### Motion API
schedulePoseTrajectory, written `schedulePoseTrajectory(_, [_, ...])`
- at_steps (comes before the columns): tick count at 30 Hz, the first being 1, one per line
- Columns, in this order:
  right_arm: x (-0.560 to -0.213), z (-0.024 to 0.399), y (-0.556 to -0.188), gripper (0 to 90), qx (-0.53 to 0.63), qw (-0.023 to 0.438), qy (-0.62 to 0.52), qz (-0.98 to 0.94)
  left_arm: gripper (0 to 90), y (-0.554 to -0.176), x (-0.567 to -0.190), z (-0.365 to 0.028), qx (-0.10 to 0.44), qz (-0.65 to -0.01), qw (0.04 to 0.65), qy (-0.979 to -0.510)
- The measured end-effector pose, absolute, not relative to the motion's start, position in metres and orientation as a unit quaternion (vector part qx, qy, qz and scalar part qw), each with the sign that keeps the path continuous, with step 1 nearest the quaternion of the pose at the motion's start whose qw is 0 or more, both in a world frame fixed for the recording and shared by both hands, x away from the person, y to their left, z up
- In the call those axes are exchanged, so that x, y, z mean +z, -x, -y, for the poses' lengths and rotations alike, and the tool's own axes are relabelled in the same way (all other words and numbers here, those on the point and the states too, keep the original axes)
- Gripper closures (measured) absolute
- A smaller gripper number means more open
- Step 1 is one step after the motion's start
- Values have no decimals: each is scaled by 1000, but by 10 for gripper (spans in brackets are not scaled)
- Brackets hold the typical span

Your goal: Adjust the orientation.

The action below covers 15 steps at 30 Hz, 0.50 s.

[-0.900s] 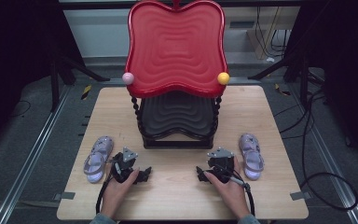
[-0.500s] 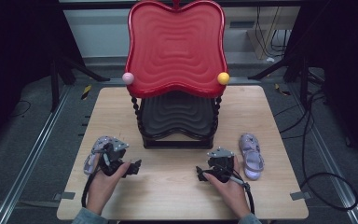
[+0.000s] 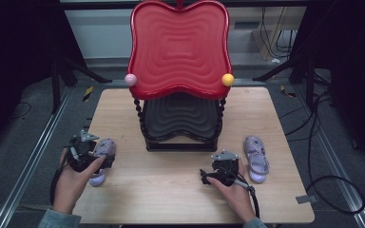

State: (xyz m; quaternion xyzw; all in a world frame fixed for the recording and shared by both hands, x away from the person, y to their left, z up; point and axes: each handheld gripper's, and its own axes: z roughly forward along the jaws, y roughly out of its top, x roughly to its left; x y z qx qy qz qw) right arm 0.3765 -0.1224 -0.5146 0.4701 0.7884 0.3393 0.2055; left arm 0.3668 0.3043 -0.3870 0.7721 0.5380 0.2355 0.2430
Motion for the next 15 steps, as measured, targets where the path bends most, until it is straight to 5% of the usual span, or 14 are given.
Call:
schedulePoseTrajectory(7, [-515, 122, -377, 29, 339, 206, -470, -789, 118, -360, -378, -342, 226, -578, 226, -751])
schedulePoseTrajectory(15, [-515, 123, -377, 30, 340, 206, -469, -789, 277, -355, -381, -362, 189, -585, 214, -759])
